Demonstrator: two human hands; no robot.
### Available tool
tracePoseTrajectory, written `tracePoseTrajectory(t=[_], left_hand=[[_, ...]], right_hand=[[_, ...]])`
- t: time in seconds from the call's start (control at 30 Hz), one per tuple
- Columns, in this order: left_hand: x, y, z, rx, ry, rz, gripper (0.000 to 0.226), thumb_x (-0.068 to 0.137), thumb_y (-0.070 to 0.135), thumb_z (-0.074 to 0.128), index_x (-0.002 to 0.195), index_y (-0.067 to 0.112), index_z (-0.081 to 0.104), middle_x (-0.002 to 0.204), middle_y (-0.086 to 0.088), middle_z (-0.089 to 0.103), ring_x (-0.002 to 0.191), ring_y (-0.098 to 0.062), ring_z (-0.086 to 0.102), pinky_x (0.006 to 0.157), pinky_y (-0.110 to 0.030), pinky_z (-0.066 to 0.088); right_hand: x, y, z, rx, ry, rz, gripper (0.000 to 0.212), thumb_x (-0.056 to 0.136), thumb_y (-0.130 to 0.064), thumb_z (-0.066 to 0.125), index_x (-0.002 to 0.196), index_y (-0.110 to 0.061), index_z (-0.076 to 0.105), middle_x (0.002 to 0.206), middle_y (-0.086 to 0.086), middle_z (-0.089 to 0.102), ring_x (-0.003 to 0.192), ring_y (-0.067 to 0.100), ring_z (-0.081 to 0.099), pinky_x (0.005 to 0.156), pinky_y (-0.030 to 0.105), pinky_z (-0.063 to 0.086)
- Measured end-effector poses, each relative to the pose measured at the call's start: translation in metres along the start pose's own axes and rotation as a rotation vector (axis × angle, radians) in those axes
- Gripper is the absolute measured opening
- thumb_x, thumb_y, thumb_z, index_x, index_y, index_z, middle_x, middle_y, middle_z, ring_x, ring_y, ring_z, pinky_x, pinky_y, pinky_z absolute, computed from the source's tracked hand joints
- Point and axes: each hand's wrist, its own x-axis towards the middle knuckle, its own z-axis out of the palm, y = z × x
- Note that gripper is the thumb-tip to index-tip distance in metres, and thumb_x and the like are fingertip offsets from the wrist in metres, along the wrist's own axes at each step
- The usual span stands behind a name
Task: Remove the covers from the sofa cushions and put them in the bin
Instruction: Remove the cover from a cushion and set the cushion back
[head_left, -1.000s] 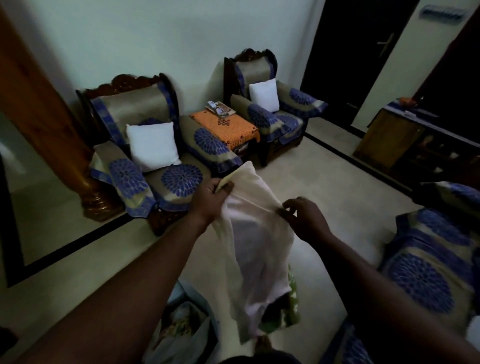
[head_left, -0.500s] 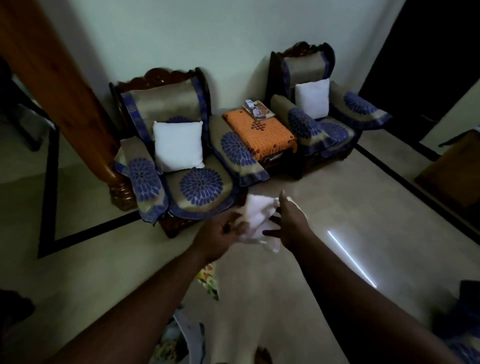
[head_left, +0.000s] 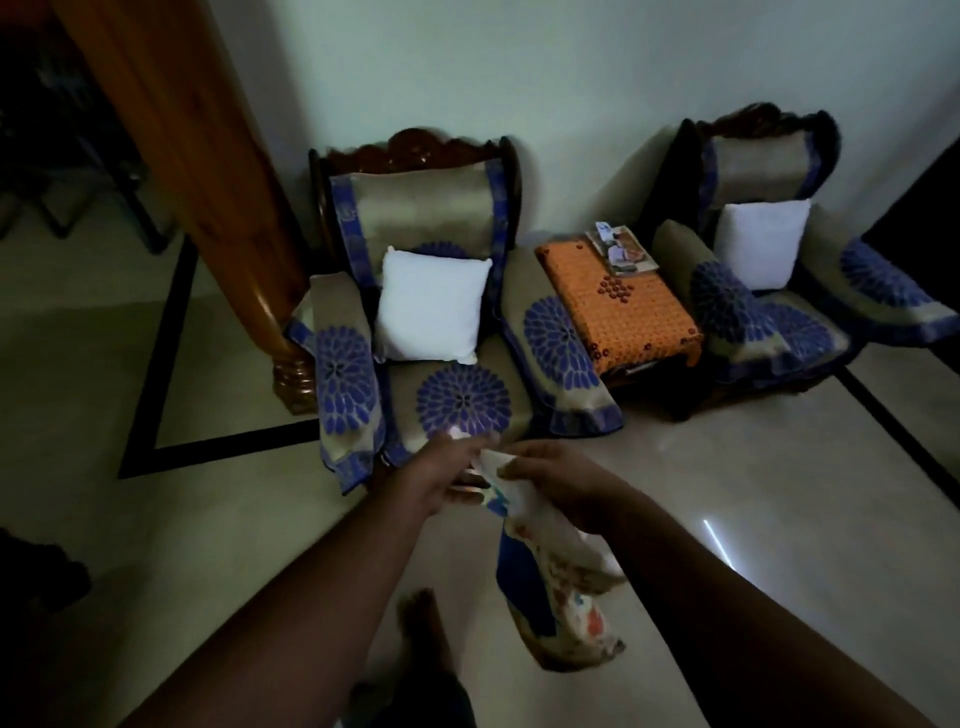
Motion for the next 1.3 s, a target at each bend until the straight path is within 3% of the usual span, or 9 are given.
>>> tracePoseTrajectory(t=[0.07, 0.2, 0.43, 0.5, 0.77, 0.9, 1.03, 1.13, 1.3], left_hand=[[0.029, 0.025, -0.013, -0.029, 0.053, -0.004, 0.017, 0.093, 0.016, 0.064, 0.106, 0.005, 0.065, 0.097, -0.017, 0.068, 0.078, -0.028, 0.068, 0.052, -0.031, 0.056], [0.065, 0.080, -0.053, -0.177, 0.130, -0.062, 0.032, 0.089, -0.003, 0.048, 0.118, 0.005, 0.059, 0.111, -0.024, 0.063, 0.096, -0.038, 0.063, 0.074, -0.043, 0.058], [0.117, 0.175, -0.094, -0.240, 0.159, 0.015, 0.054, 0.083, 0.044, 0.078, 0.127, 0.019, 0.058, 0.108, 0.000, 0.063, 0.097, -0.025, 0.062, 0.072, -0.030, 0.049], [0.139, 0.190, -0.106, -0.104, 0.259, 0.096, 0.079, 0.078, 0.031, 0.085, 0.145, 0.014, 0.047, 0.130, -0.006, 0.059, 0.102, -0.023, 0.059, 0.067, -0.027, 0.047], [0.259, 0.246, -0.159, 0.004, 0.594, 0.185, 0.051, 0.095, 0.032, 0.065, 0.140, 0.014, 0.051, 0.125, 0.001, 0.054, 0.125, -0.026, 0.054, 0.092, -0.030, 0.041], [0.333, 0.260, -0.178, -0.104, 0.598, 0.098, 0.046, 0.098, 0.041, 0.058, 0.137, 0.018, 0.050, 0.126, 0.000, 0.059, 0.125, -0.024, 0.056, 0.106, -0.043, 0.045], [0.395, 0.267, -0.195, -0.148, 0.782, 0.003, 0.057, 0.088, 0.060, 0.055, 0.132, 0.025, 0.058, 0.128, -0.005, 0.062, 0.117, -0.028, 0.059, 0.107, -0.049, 0.044], [0.428, 0.271, -0.198, -0.223, 0.782, 0.007, 0.029, 0.099, 0.044, 0.054, 0.123, 0.028, 0.061, 0.116, -0.004, 0.065, 0.110, -0.031, 0.063, 0.100, -0.053, 0.050], [0.456, 0.270, -0.197, -0.284, 0.669, 0.041, 0.019, 0.099, 0.042, 0.054, 0.114, 0.037, 0.064, 0.111, 0.004, 0.072, 0.107, -0.022, 0.068, 0.099, -0.048, 0.053]], right_hand=[[0.037, -0.022, -0.001, -0.093, -0.068, -0.031, 0.024, 0.094, -0.004, 0.060, 0.099, -0.019, 0.078, 0.093, 0.013, 0.074, 0.082, 0.025, 0.065, 0.072, 0.033, 0.052], [0.101, -0.062, 0.003, -0.188, -0.149, 0.031, 0.027, 0.097, -0.011, 0.059, 0.119, -0.020, 0.073, 0.107, 0.009, 0.074, 0.089, 0.020, 0.067, 0.076, 0.030, 0.055], [0.191, -0.124, 0.005, -0.437, -0.170, 0.029, 0.031, 0.091, -0.058, 0.064, 0.099, -0.030, 0.076, 0.101, -0.010, 0.073, 0.100, 0.009, 0.066, 0.088, 0.029, 0.052], [0.220, -0.138, -0.001, -0.370, -0.136, 0.024, 0.034, 0.092, -0.058, 0.062, 0.083, -0.029, 0.076, 0.085, -0.012, 0.072, 0.086, 0.006, 0.067, 0.078, 0.026, 0.052], [0.441, -0.164, -0.051, -0.649, -0.212, 0.123, 0.023, 0.098, -0.041, 0.060, 0.105, -0.020, 0.066, 0.103, 0.005, 0.067, 0.091, 0.019, 0.059, 0.090, 0.038, 0.052], [0.593, -0.181, -0.085, -0.947, -0.075, 0.002, 0.053, 0.094, -0.041, 0.066, 0.139, -0.017, 0.053, 0.142, 0.011, 0.054, 0.123, 0.029, 0.055, 0.103, 0.041, 0.048], [0.709, -0.203, -0.101, -1.214, 0.106, -0.069, 0.086, 0.092, -0.052, 0.065, 0.158, -0.021, 0.019, 0.165, 0.010, 0.019, 0.152, 0.033, 0.015, 0.119, 0.056, 0.024], [0.773, -0.213, -0.111, -1.297, 0.085, -0.047, 0.112, 0.087, -0.055, 0.070, 0.160, -0.018, -0.005, 0.169, 0.008, -0.006, 0.155, 0.031, -0.007, 0.122, 0.060, 0.011], [0.822, -0.210, -0.118, -1.419, -0.027, 0.033, 0.142, 0.068, -0.076, 0.073, 0.154, -0.022, -0.026, 0.169, 0.008, 0.003, 0.155, 0.033, -0.004, 0.111, 0.076, -0.001]])
